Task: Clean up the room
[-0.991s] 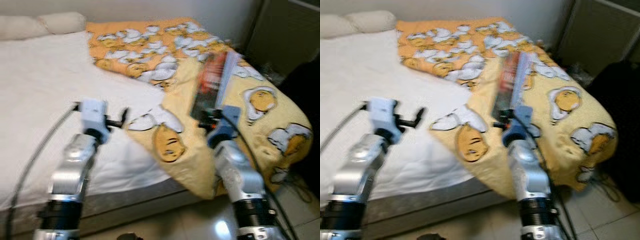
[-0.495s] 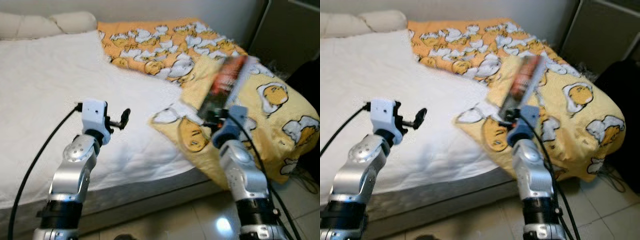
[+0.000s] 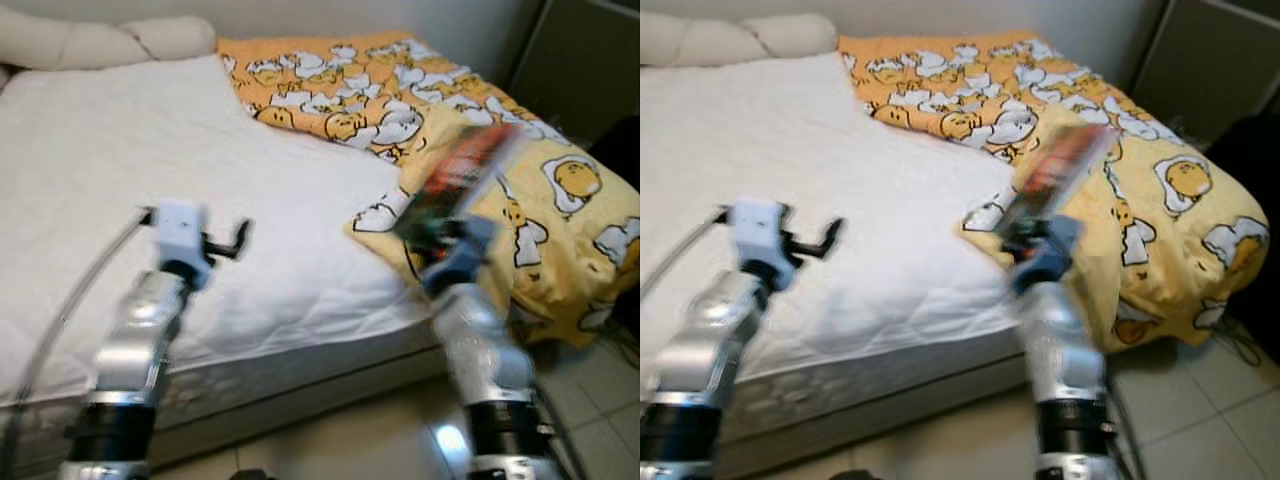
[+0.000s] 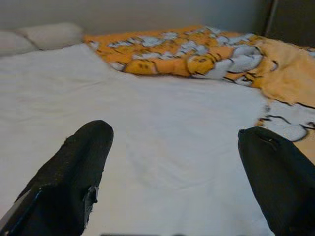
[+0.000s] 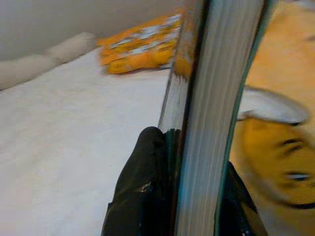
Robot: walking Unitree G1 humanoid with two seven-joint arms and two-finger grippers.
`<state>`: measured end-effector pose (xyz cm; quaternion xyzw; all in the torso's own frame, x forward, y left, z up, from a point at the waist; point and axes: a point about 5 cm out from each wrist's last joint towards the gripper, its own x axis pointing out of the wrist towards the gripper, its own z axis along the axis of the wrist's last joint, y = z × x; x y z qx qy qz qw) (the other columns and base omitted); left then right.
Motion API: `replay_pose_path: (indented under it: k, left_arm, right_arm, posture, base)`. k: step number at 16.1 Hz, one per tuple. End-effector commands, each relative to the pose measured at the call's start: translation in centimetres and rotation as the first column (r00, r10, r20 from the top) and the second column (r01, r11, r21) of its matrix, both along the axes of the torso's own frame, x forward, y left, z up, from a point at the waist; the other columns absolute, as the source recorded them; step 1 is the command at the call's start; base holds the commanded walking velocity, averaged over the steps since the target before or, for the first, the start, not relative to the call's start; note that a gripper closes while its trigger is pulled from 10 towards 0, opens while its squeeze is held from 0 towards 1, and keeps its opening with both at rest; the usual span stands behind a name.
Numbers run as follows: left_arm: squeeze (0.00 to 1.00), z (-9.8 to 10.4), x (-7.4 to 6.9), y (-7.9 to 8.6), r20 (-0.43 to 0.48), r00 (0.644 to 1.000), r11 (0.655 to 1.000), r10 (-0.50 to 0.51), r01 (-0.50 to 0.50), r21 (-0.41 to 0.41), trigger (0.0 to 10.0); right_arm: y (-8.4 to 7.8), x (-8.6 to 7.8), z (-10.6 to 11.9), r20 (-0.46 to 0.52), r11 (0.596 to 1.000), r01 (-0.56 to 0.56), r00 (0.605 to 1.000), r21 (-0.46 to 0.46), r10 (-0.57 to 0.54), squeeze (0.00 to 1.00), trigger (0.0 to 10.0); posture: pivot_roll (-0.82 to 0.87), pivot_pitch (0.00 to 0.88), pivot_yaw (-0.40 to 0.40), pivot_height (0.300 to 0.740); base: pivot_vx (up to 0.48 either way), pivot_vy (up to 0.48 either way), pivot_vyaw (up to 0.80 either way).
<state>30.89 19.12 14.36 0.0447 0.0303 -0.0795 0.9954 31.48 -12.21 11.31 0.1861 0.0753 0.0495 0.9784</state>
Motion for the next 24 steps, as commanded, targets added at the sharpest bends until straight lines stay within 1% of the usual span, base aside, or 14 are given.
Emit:
replay_pose_path:
  k: [1,3,4,5,7,8,9,10,14,18,20,22,23,24]
  left_arm:
    - [0.0,0.0,0.1,-0.9,0.001,1.0,1.0,-0.028,0.028,-0.005,10.0]
    - [0.0,0.0,0.1,-0.9,0.001,1.0,1.0,-0.029,0.029,-0.005,10.0]
    - [0.0,0.0,0.1,-0.9,0.002,1.0,1.0,-0.029,0.029,-0.004,10.0]
    - [0.0,0.0,0.1,-0.9,0.002,1.0,1.0,-0.03,0.03,-0.004,10.0]
    - [0.0,0.0,0.1,-0.9,0.003,1.0,1.0,-0.031,0.031,-0.005,10.0]
    - [0.0,0.0,0.1,-0.9,0.004,1.0,1.0,-0.03,0.03,-0.006,10.0]
    - [0.0,0.0,0.0,-1.0,0.004,1.0,1.0,-0.029,0.029,-0.008,10.0]
    - [0.0,-0.1,0.0,-1.0,0.004,1.0,1.0,-0.028,0.028,-0.011,10.0]
    - [0.0,-0.2,-0.1,-1.1,0.001,1.0,1.0,-0.022,0.022,-0.019,10.0]
    - [0.0,-0.2,-0.2,-1.1,0.005,1.0,1.0,-0.019,0.019,-0.021,10.0]
    - [0.0,-0.2,-0.3,-1.2,0.007,1.0,1.0,-0.019,0.019,-0.021,10.0]
    - [0.0,-0.2,-0.3,-1.3,0.008,1.0,1.0,-0.018,0.018,-0.021,10.0]
    - [0.0,-0.1,-0.3,-1.3,0.012,1.0,1.0,-0.017,0.017,-0.018,10.0]
    - [0.0,0.2,-0.3,-1.2,0.027,1.0,0.999,-0.011,0.012,-0.034,10.0]
  right_arm:
    - [-0.9,0.3,1.3,0.049,1.0,0.024,0.999,-0.004,-0.024,0.0,10.0]
    - [-0.8,0.3,1.2,0.042,1.0,0.007,0.999,-0.004,-0.007,0.0,10.0]
    - [-1.1,0.4,1.3,0.04,0.998,0.033,0.999,-0.049,-0.031,0.0,10.0]
    - [-1.1,0.5,1.3,0.042,0.997,0.037,0.999,-0.069,-0.034,0.0,10.0]
    - [-0.6,0.6,1.1,0.042,0.987,-0.02,0.999,-0.159,0.027,0.0,10.0]
    - [-0.2,0.5,1.0,0.042,0.984,-0.051,0.997,-0.169,0.059,0.0,10.0]
    - [0.2,0.4,1.1,0.052,0.979,-0.062,0.996,-0.195,0.073,0.0,10.0]
    - [0.2,0.4,1.0,0.053,0.976,-0.063,0.996,-0.206,0.075,0.0,10.0]
    - [0.1,0.3,1.0,0.06,0.971,-0.065,0.995,-0.229,0.081,0.0,10.0]
    - [0.4,0.2,0.9,0.059,0.969,-0.083,0.993,-0.234,0.099,0.0,10.0]
    - [0.8,0.2,1.6,0.115,0.962,-0.099,0.985,-0.254,0.131,0.0,10.0]
    - [0.5,0.2,1.5,0.117,0.958,-0.07,0.987,-0.279,0.107,0.0,10.0]
    - [0.5,0.2,1.5,0.113,0.964,-0.084,0.987,-0.251,0.115,0.0,10.0]
    - [0.4,0.3,2.0,0.138,0.979,-0.077,0.985,-0.19,0.105,0.0,10.0]
  posture:
    - [0.08,0.0,-0.016,0.74]
    - [0.08,0.0,-0.017,0.74]
    - [0.08,0.0,-0.017,0.74]
    - [0.08,0.0,-0.017,0.74]
    - [0.08,0.0,-0.018,0.74]
    - [0.08,0.0,-0.017,0.74]
    - [0.08,0.0,-0.018,0.74]
    - [0.08,0.0,-0.017,0.74]
    - [0.08,0.0,-0.016,0.74]
    - [0.08,0.0,-0.016,0.74]
    - [0.08,0.0,-0.016,0.74]
    - [0.08,0.0,-0.015,0.74]
    - [0.08,0.0,-0.015,0.74]
    - [0.08,0.0,-0.015,0.74]
  base:
    - [0.0,0.364,0.0]
    - [0.0,0.364,0.0]
    - [0.0,0.364,0.0]
    - [0.0,0.36,0.0]
    - [0.0,0.358,0.0]
    - [0.0,0.356,0.0]
    - [0.0,0.356,0.0]
    - [0.0,0.36,0.0]
    - [0.0,0.36,0.0]
    - [0.0,0.358,0.0]
    - [0.0,0.358,0.0]
    - [0.0,0.169,0.0]
    - [0.0,0.0,0.0]
    - [0.0,0.0,0.0]
